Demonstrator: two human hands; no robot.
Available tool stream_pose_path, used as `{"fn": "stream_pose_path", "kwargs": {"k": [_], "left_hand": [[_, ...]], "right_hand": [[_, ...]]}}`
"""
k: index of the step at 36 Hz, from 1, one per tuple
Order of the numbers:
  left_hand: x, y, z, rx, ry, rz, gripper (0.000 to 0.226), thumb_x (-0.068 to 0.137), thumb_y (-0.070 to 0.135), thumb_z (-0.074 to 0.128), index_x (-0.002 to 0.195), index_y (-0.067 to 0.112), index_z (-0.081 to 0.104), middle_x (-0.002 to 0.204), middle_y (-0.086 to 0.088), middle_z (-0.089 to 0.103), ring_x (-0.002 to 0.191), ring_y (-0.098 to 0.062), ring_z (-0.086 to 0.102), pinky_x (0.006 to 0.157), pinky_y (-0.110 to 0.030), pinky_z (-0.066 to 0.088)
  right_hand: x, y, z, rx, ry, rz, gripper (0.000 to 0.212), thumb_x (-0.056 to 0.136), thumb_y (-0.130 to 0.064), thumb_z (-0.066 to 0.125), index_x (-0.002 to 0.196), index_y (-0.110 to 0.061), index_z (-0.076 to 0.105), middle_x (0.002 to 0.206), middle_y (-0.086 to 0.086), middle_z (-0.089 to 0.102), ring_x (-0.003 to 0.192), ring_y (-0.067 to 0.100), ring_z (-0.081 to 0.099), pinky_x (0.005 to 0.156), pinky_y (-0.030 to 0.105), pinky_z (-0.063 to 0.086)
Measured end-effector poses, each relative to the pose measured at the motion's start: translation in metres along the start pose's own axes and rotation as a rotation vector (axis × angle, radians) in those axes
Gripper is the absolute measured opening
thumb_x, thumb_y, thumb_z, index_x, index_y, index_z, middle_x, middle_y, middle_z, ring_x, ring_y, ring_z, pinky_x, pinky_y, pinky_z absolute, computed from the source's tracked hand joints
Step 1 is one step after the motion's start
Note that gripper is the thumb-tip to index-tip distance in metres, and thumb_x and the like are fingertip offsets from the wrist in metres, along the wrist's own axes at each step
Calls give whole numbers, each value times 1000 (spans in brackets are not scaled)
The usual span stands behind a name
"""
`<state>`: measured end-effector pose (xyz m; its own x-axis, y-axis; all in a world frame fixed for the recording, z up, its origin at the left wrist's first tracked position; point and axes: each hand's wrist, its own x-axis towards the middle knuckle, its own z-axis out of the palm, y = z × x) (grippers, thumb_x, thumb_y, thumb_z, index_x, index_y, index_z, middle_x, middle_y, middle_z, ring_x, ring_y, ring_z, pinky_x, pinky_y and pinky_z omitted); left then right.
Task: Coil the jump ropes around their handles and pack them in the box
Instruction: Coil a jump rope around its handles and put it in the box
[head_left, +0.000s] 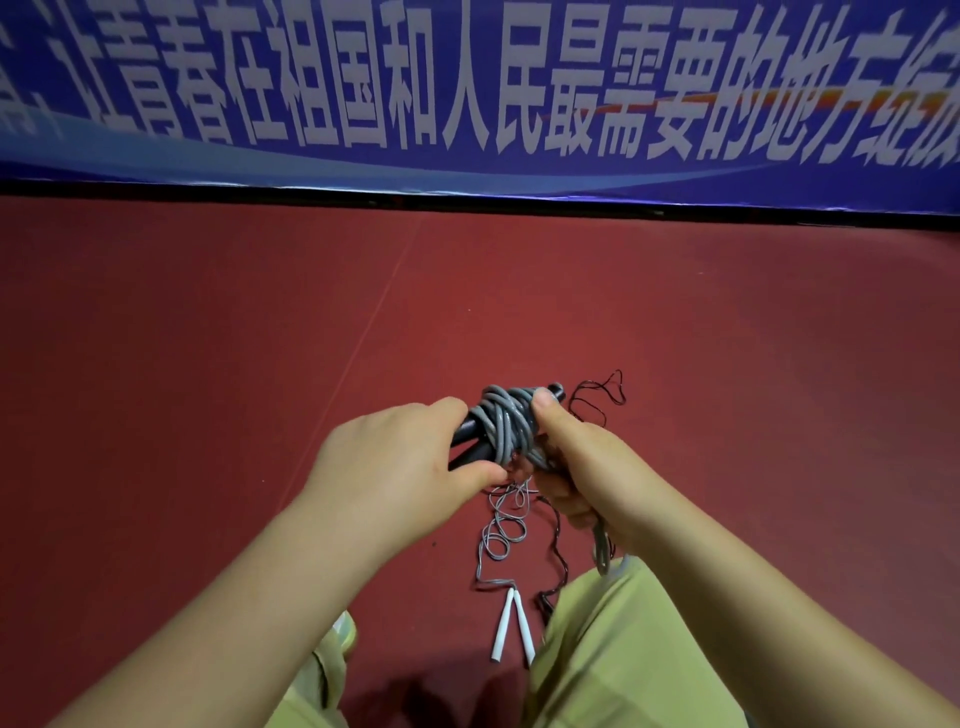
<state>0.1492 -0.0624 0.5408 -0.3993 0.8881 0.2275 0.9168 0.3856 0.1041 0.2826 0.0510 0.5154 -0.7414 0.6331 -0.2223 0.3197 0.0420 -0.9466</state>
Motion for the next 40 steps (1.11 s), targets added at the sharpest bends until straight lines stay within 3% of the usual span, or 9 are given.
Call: {"fn": "stream_pose_path", "kwargs": {"k": [3,6,11,15,19,23,29,34,40], "left_hand": [[4,-2,-1,-19,2,29,44,77,73,48,90,31,46,77,11,52,77,-13,51,60,-30,35],[15,-10,2,-175,-167,3,44,75,71,50,89,30,51,76,10,58,74,-10,57,64,-33,43],[41,-26,24,-866,-508,-96,61,71,79,41,83,22,58,72,11,63,69,-14,59,66,-32,47],[59,-36,50,-1344,-841,-295,73,71,70,30,97,11,64,87,-13,73,74,-25,68,60,-28,51],[73,-49,91,-1582,-1016,-410,79,71,71,31,100,3,60,64,-8,55,50,-21,52,51,-28,47],[87,-64,133,-1622,-990,-480,73,72,73,32,86,7,60,60,-3,45,45,-17,41,47,-24,37],[104,-77,200,-1398,-897,-646,66,91,66,18,81,13,55,54,1,47,41,-13,43,45,-19,38],[102,-94,248,-1240,-860,-672,60,92,62,26,83,12,59,53,4,51,43,-13,44,45,-21,37],[117,-116,285,-1006,-704,-604,64,77,76,39,77,16,59,58,2,50,48,-15,42,50,-27,36]], "right_hand": [[2,-1,-2,9,21,-9,62,90,-66,36,67,-12,56,54,1,28,43,12,21,44,22,16],[11,1,-5,5,53,-20,57,89,-63,42,67,-13,57,53,-1,30,44,13,21,45,23,16],[40,9,-9,67,71,-39,47,92,-50,45,57,-19,51,49,-4,33,46,13,19,49,27,13],[70,19,-4,107,73,-41,39,86,-50,47,56,-24,45,49,-5,34,46,13,20,50,30,14],[107,35,3,75,51,36,35,90,-49,48,67,-22,51,51,-6,44,46,11,30,52,28,21],[146,57,6,-9,-43,66,44,99,-48,38,67,-18,46,56,-1,37,43,9,24,48,26,15],[206,105,17,-336,-61,158,56,99,-51,36,56,-17,43,34,-10,34,31,5,27,39,19,22],[225,152,24,-358,-89,272,62,94,-57,40,61,-9,61,40,-6,44,32,2,38,46,20,27],[255,176,34,-315,-109,316,58,92,-57,46,53,-14,50,35,-6,39,30,3,34,43,19,30]]}}
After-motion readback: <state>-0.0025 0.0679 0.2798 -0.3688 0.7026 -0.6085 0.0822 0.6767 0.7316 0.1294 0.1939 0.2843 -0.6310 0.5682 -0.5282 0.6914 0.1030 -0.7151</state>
